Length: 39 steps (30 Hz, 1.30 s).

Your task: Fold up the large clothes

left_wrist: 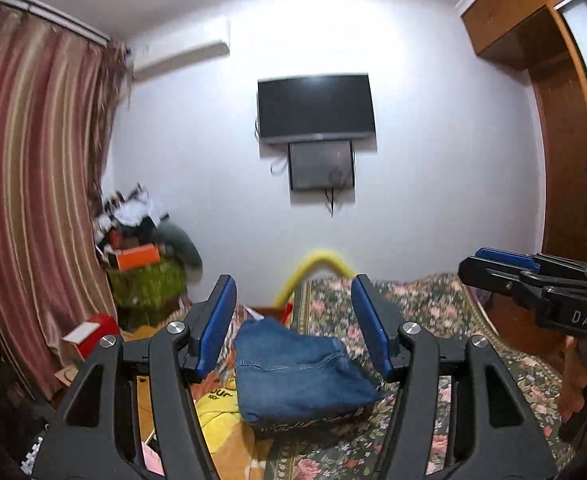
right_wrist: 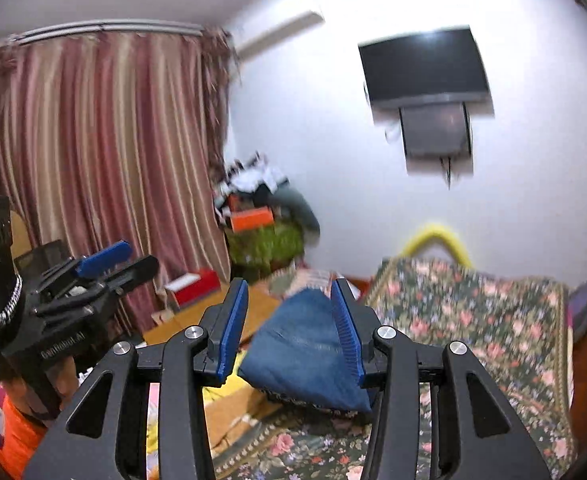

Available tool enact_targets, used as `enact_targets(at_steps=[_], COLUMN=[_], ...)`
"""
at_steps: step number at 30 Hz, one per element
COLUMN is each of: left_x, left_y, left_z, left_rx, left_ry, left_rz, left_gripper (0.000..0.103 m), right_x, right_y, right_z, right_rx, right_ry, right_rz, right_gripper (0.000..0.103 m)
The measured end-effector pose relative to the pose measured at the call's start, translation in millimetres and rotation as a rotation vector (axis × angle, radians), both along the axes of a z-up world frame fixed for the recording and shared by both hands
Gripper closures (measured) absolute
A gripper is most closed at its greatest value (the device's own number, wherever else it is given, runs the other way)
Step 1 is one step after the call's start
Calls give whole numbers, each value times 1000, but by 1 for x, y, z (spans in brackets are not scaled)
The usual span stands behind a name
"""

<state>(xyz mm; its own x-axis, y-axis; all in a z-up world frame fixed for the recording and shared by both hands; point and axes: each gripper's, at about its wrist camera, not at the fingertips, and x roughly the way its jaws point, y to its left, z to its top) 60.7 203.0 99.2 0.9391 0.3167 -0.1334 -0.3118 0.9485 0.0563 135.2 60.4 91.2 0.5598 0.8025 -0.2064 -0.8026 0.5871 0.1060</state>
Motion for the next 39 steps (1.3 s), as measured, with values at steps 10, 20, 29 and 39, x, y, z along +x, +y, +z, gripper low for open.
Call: enact_targets(at_steps=[10,20,29,39], left_x=[-64,-75,-75,-64], left_y=[-29,-30,-31,-35], left_z=[-11,-18,-23,-33], left_rx=[-43,-51,-59,-47], left_ry=[-122,-105,-92,-61], left_rz=[116,159,162,173], left_gripper=[1,1,1,1], right_x=[-39,-34,-38,-40], right_y=[-16,-25,-28,-29], right_z=[-9,0,-9,-22], right_rx=[13,22,7,-16], right_ry=[-108,-90,-77,-48], right_rz=[-128,-171,-174,-184], right_gripper=[17,0,0,0])
